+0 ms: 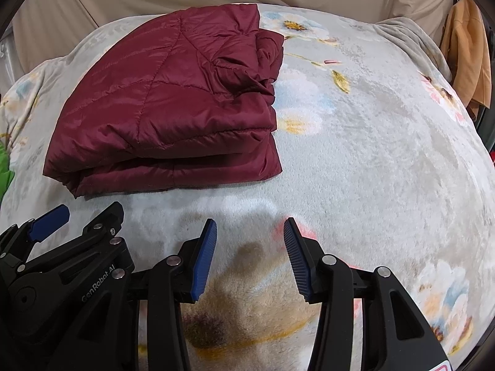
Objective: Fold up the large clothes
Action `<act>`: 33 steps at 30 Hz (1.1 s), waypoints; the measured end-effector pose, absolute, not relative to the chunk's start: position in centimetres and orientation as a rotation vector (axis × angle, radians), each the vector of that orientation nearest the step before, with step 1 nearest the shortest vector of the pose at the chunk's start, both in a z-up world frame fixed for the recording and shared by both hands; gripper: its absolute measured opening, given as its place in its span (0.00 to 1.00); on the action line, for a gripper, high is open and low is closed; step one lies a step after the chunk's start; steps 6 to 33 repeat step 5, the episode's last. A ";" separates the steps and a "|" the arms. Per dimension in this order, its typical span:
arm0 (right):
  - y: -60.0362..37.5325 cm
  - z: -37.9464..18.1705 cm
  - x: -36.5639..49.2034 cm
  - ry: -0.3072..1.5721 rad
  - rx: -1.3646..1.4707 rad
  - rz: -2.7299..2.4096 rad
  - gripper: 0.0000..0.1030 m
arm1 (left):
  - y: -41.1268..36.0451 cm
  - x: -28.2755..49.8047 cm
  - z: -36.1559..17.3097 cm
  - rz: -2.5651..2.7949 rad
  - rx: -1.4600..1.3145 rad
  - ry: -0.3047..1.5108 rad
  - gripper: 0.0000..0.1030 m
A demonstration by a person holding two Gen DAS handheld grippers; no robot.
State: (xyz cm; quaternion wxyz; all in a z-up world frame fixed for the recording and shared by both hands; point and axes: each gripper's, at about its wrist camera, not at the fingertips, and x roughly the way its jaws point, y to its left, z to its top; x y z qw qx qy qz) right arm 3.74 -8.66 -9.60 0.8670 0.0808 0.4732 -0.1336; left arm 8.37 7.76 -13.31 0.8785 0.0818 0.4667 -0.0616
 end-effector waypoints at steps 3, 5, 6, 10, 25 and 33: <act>-8.7 -9.5 3.7 0.988 0.169 -0.282 0.45 | 7.7 8.4 -13.2 -0.125 0.175 0.970 0.64; -8.7 -9.5 3.7 0.989 0.171 -0.285 0.45 | 7.6 8.4 -13.2 -0.130 0.180 0.969 0.62; -8.7 -9.5 3.7 0.989 0.171 -0.285 0.45 | 7.6 8.4 -13.2 -0.130 0.180 0.969 0.62; -8.7 -9.5 3.7 0.989 0.171 -0.285 0.45 | 7.6 8.4 -13.2 -0.130 0.180 0.969 0.62; -8.7 -9.5 3.7 0.989 0.171 -0.285 0.45 | 7.6 8.4 -13.2 -0.130 0.180 0.969 0.62; -8.7 -9.5 3.7 0.989 0.171 -0.285 0.45 | 7.6 8.4 -13.2 -0.130 0.180 0.969 0.62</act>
